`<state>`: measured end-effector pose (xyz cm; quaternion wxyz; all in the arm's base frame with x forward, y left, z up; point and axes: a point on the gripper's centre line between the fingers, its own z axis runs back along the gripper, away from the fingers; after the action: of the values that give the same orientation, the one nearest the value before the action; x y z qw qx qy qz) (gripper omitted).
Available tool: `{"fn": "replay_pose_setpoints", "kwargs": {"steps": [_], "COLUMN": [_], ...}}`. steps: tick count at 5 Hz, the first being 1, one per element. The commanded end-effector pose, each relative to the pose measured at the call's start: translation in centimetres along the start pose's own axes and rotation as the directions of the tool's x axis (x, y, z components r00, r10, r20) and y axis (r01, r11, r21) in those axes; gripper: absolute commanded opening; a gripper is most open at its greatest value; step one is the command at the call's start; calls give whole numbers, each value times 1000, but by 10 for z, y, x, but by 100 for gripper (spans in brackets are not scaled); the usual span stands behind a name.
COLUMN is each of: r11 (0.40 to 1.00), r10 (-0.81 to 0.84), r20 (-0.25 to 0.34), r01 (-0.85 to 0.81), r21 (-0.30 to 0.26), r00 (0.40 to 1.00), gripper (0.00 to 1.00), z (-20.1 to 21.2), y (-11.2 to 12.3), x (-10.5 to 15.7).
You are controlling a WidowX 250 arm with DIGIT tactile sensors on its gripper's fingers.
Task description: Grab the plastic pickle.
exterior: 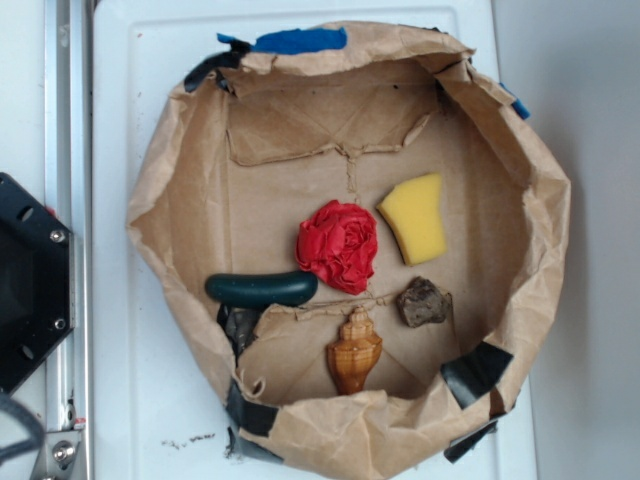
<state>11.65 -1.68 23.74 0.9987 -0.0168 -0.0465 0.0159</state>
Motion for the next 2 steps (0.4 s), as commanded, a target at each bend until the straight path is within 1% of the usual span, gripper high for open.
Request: {"fn": "replay_pose_setpoints", "kwargs": {"steps": [1, 2], "r11": [1000, 996], "r10": [0, 83], "r20": [0, 4], "r01": [0, -82], "r21": [0, -36], "r00": [1000, 997], "gripper": [100, 100], "z": [0, -7], "y": [0, -23], "x": [0, 49]}}
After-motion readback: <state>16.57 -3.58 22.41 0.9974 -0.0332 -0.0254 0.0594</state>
